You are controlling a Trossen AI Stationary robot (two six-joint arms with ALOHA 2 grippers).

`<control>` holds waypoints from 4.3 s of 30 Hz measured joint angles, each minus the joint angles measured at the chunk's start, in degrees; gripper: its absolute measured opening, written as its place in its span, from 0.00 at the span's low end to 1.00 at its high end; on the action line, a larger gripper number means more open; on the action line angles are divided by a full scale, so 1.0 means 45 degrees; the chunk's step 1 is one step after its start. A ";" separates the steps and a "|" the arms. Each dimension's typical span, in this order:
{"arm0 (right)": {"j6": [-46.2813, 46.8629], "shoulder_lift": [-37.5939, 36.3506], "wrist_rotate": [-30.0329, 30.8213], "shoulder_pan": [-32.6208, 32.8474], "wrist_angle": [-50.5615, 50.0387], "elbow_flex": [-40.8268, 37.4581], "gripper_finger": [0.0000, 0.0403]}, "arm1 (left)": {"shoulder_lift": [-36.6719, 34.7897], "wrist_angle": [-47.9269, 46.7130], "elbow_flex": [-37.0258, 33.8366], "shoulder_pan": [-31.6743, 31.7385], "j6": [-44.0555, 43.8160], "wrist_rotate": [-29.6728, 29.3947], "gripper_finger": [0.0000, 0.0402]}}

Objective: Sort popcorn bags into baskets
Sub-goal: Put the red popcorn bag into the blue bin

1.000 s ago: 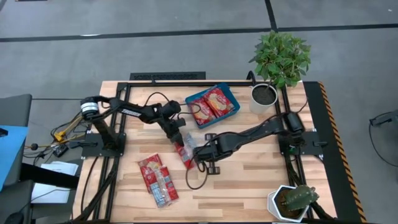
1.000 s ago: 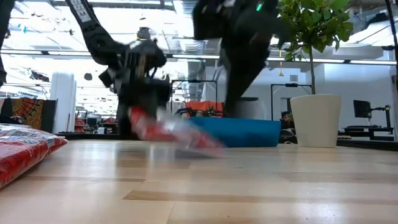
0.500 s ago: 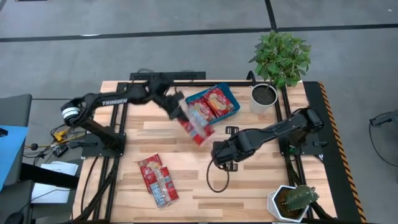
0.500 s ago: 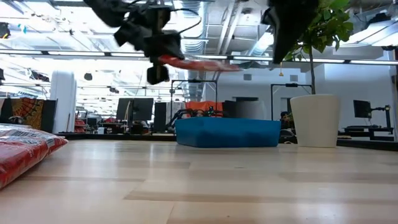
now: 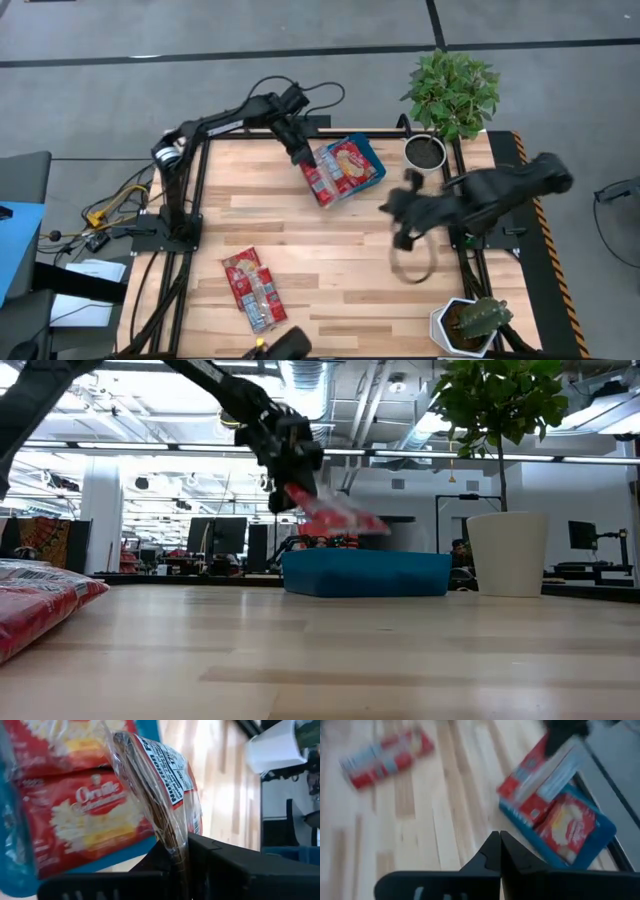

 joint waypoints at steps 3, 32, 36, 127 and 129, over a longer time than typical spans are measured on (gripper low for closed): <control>0.0651 -0.2088 0.0744 0.0122 0.1173 -0.1750 0.03 | 0.0641 -0.0443 0.0323 0.0285 0.0436 -0.0050 0.01; 0.2586 -0.5008 0.0361 0.0057 0.3096 -0.7347 0.05 | 0.1615 -0.1231 0.1907 0.1102 0.2139 -0.0622 0.07; 0.2574 -0.5013 0.0359 0.0059 0.3106 -0.7347 0.04 | 0.1612 -0.1131 0.1912 0.0892 0.2292 -0.1110 0.14; 0.3371 -0.4741 0.0485 -0.0024 0.2761 -0.7988 0.06 | -0.2967 -0.2841 0.0820 -0.2911 0.1162 -0.7244 0.02; 0.3401 -0.4741 0.0471 -0.0024 0.2903 -0.7988 0.05 | -0.3521 -0.3114 0.0372 -0.2992 0.0592 -0.6815 0.02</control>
